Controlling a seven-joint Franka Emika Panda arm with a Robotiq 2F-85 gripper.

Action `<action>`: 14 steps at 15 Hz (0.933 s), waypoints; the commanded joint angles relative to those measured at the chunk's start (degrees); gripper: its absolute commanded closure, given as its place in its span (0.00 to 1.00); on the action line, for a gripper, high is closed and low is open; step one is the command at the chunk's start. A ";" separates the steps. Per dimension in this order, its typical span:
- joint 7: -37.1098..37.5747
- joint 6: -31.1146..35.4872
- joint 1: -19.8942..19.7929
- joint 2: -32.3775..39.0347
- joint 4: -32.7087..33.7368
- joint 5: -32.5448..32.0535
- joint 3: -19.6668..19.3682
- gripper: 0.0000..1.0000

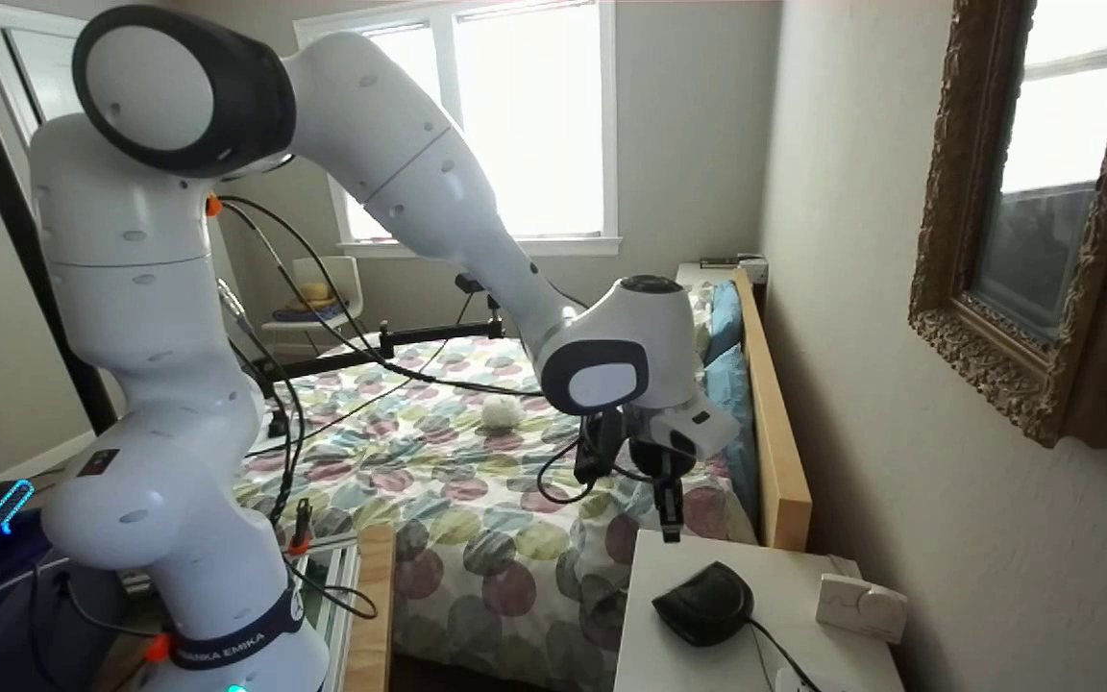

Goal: Press the right button on the radio

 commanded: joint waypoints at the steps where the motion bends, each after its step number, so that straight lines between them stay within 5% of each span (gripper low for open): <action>1: -4.57 4.80 0.93 3.20 -0.11 -1.40 -1.61 0.99; 14: -5.54 9.06 1.73 6.92 0.62 -0.32 -2.83 0.98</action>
